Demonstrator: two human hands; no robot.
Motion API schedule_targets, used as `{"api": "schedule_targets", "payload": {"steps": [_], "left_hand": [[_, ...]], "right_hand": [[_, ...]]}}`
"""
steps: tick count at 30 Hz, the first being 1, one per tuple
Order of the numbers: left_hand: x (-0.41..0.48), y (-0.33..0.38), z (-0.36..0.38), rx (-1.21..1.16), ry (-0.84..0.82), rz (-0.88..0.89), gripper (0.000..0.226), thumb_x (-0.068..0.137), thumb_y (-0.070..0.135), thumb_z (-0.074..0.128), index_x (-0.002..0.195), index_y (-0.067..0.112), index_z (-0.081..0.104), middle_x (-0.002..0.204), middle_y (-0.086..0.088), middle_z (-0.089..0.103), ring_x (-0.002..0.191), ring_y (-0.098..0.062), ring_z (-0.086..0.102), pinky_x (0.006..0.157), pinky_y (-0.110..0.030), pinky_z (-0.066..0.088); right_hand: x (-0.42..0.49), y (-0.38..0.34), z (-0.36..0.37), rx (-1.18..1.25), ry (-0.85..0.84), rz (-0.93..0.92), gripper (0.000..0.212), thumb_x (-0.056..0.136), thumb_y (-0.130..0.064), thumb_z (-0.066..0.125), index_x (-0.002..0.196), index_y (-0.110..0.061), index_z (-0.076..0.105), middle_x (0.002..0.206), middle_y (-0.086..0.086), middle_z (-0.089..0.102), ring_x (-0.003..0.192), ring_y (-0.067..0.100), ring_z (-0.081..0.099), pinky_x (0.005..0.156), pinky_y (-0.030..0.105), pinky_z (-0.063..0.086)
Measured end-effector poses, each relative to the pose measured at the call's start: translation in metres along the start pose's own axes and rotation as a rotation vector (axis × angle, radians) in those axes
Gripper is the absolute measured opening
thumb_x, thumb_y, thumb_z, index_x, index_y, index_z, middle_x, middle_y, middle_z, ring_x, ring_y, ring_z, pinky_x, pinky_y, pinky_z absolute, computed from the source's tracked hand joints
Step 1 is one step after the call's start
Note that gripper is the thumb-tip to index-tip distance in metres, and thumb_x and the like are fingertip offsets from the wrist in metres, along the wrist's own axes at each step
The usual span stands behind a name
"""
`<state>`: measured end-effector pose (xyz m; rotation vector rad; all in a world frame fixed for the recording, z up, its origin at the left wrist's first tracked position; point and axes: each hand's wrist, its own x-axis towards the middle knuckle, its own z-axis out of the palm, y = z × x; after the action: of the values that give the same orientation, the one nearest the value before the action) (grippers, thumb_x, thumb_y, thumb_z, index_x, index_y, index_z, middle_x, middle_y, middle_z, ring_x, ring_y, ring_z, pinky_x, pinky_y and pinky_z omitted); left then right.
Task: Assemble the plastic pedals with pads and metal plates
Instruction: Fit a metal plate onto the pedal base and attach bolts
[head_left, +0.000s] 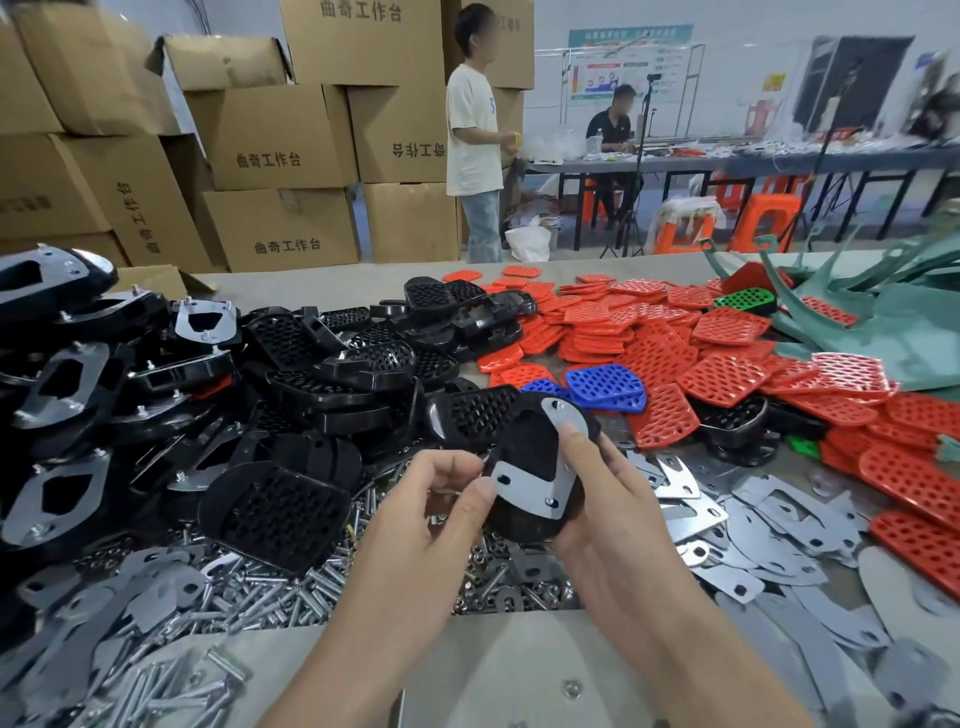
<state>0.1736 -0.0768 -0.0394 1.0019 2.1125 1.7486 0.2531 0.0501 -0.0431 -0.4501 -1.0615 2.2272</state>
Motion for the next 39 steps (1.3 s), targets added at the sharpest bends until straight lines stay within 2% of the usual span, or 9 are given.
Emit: {"api": "schedule_targets", "payload": {"steps": [4,7,9,18,23,28,32,35,39], "left_hand": [[-0.001,-0.001,-0.001,-0.003,-0.019,-0.005,0.011,0.096,0.033,0.061,0.098,0.043,0.065,0.101,0.016,0.072,0.089,-0.008,0.069,0.084,-0.037,0.058],[-0.001,-0.004,0.000,-0.018,-0.009,-0.068,0.009,0.097,0.032,0.062,0.096,0.038,0.068,0.093,0.015,0.075,0.082,-0.006,0.073,0.070,-0.015,0.052],[-0.001,-0.005,0.002,-0.044,-0.004,-0.124,0.007,0.096,0.034,0.063,0.097,0.034,0.070,0.089,0.014,0.076,0.081,-0.002,0.073,0.066,-0.011,0.048],[-0.002,0.002,0.004,-0.098,0.072,-0.108,0.008,0.089,0.030,0.071,0.084,0.031,0.076,0.079,0.017,0.073,0.073,0.004,0.066,0.063,-0.003,0.042],[-0.003,0.004,0.009,-0.002,0.114,-0.022,0.007,0.092,0.025,0.068,0.088,0.026,0.073,0.101,0.024,0.069,0.094,0.013,0.061,0.075,0.001,0.040],[-0.003,0.002,0.008,-0.027,0.065,-0.058,0.008,0.094,0.028,0.065,0.093,0.028,0.073,0.095,0.016,0.073,0.089,-0.004,0.067,0.081,-0.020,0.050],[-0.002,0.002,0.009,-0.003,0.077,-0.067,0.009,0.094,0.028,0.065,0.089,0.032,0.072,0.093,0.023,0.070,0.085,-0.004,0.069,0.073,-0.012,0.048],[-0.002,0.003,0.011,0.002,0.105,-0.102,0.011,0.094,0.025,0.065,0.088,0.032,0.071,0.097,0.027,0.068,0.088,-0.006,0.070,0.080,-0.020,0.053],[-0.002,0.004,0.019,0.010,0.164,-0.188,0.018,0.097,0.018,0.062,0.087,0.032,0.067,0.100,0.010,0.070,0.095,-0.014,0.069,0.089,-0.030,0.050]], "right_hand": [[-0.002,0.000,-0.001,-0.027,-0.081,-0.012,0.035,0.093,-0.026,0.061,0.125,-0.013,0.066,0.117,0.013,0.076,0.104,0.029,0.075,0.084,0.044,0.064],[-0.003,0.001,-0.001,-0.097,-0.076,-0.048,0.036,0.085,-0.027,0.068,0.119,-0.016,0.069,0.116,0.015,0.076,0.100,0.032,0.075,0.092,0.061,0.056],[-0.003,0.003,0.000,-0.156,-0.034,-0.087,0.028,0.088,-0.026,0.068,0.115,-0.018,0.070,0.114,0.015,0.076,0.103,0.038,0.072,0.098,0.071,0.048],[-0.002,0.008,-0.003,-0.230,-0.044,-0.137,0.015,0.102,-0.027,0.059,0.109,-0.033,0.071,0.115,0.006,0.077,0.110,0.029,0.072,0.103,0.061,0.051],[0.000,0.008,-0.004,-0.277,-0.032,-0.129,0.013,0.102,-0.029,0.059,0.107,-0.035,0.070,0.113,0.005,0.077,0.108,0.028,0.073,0.102,0.062,0.052],[0.000,0.006,-0.005,-0.246,-0.027,-0.104,0.016,0.102,-0.026,0.059,0.105,-0.034,0.072,0.112,0.005,0.078,0.106,0.028,0.074,0.097,0.057,0.056],[0.001,0.006,-0.006,-0.224,-0.058,-0.086,0.017,0.100,-0.028,0.059,0.112,-0.033,0.070,0.113,0.003,0.078,0.105,0.025,0.075,0.087,0.043,0.060],[0.001,0.006,-0.007,-0.205,-0.102,-0.050,0.032,0.087,-0.037,0.065,0.117,-0.031,0.068,0.113,0.003,0.078,0.105,0.025,0.075,0.077,0.036,0.060],[0.003,0.012,-0.008,-0.254,-0.083,-0.070,0.017,0.091,-0.038,0.066,0.107,-0.040,0.071,0.118,-0.001,0.076,0.112,0.022,0.071,0.088,0.042,0.055]]}}
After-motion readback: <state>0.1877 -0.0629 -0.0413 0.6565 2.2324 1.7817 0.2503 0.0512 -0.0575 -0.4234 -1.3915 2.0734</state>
